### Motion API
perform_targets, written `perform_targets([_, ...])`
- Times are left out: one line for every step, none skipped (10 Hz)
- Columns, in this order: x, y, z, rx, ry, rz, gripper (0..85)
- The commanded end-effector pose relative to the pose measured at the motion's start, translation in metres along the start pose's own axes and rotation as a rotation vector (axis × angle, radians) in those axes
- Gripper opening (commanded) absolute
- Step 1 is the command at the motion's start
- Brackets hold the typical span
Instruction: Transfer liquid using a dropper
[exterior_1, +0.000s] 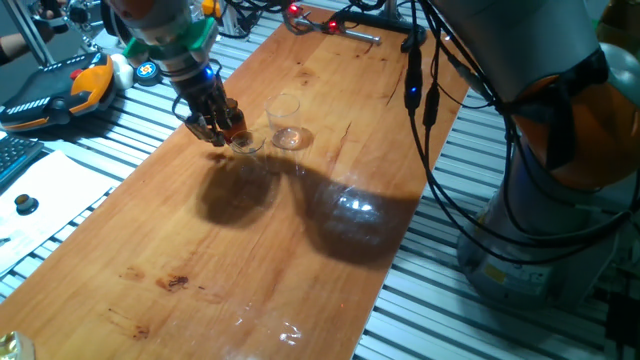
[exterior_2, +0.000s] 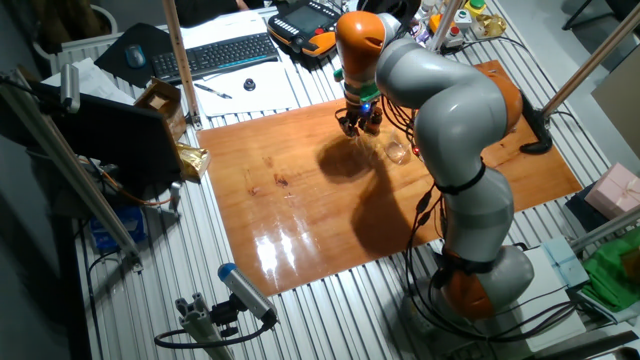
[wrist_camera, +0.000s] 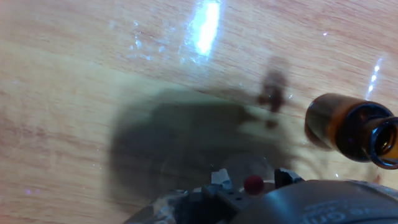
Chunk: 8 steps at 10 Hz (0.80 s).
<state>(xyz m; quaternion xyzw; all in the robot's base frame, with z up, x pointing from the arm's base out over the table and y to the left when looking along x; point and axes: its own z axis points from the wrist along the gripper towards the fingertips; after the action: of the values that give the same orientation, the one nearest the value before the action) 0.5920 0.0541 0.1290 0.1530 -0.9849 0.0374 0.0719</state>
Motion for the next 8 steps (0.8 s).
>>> perform_targets([0.0001, -0.0001, -0.0002, -0.002, 0.002, -0.007, 39.0])
perform_targets([0.0001, -0.0002, -0.0003, -0.001, 0.005, -0.014, 33.3])
perform_targets([0.0002, -0.0002, -0.0004, -0.002, 0.008, -0.022, 27.7])
perform_targets([0.0001, -0.0003, -0.0006, -0.001, 0.010, -0.029, 23.3])
perform_targets([0.0002, -0.0004, -0.0011, -0.003, 0.014, -0.037, 17.7])
perform_targets([0.0003, -0.0008, -0.0011, -0.006, 0.018, -0.042, 10.7])
perform_targets([0.0002, -0.0017, -0.0013, -0.009, 0.019, -0.048, 5.0])
perform_targets([0.0000, -0.0028, -0.0025, -0.010, 0.020, -0.053, 2.7])
